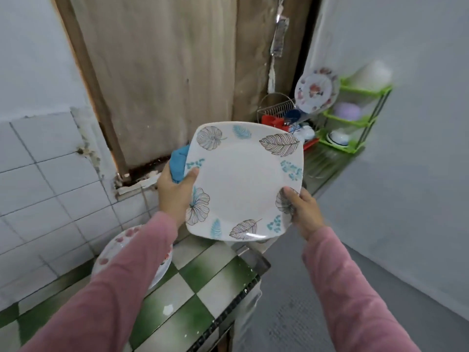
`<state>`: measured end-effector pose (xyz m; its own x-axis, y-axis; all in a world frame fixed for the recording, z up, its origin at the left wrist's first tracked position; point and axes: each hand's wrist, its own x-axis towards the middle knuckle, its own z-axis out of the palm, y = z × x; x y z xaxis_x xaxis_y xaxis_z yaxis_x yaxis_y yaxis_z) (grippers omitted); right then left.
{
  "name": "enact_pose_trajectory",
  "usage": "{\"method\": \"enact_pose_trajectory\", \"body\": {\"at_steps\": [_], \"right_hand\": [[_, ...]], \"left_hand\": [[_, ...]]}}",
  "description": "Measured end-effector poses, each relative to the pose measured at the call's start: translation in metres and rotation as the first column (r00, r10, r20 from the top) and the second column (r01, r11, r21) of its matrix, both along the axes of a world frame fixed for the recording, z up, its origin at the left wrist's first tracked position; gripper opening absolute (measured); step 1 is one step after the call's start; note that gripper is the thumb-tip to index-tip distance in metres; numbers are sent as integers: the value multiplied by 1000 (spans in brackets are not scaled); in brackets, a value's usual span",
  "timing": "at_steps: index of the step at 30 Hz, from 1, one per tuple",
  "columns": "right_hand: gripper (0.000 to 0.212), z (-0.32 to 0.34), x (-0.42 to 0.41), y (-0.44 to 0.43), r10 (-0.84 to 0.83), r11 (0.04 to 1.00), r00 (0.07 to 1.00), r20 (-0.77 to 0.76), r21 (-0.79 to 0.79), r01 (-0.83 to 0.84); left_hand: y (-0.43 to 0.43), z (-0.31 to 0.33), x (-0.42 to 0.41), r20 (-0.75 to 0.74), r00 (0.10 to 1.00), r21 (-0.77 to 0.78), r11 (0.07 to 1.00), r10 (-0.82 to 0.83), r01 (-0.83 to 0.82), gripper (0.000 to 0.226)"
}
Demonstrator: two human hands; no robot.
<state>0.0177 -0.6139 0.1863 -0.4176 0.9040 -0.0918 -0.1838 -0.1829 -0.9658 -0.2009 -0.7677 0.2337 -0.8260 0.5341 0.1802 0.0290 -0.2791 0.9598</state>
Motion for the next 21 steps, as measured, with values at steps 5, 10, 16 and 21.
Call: {"method": "enact_pose_trajectory", "body": {"at_steps": [5,10,16,21], "right_hand": [[9,-2,65,39,-179,984,983,-52,-37,177],[7,-5,134,92,-297,954,953,-55,9,298],[11,5,213,187,-424,900,905,-9,106,423],[12,11,259,259,-417,903,909,8,119,413]], "left_hand": [[70,-5,48,60,990,-20,991,-129,130,25],[157,-19,97,65,963,-81,960,-263,267,20],[276,-30,162,102,988,-51,992,-113,119,29],[363,-36,213,145,979,-33,988,-145,151,23]]}}
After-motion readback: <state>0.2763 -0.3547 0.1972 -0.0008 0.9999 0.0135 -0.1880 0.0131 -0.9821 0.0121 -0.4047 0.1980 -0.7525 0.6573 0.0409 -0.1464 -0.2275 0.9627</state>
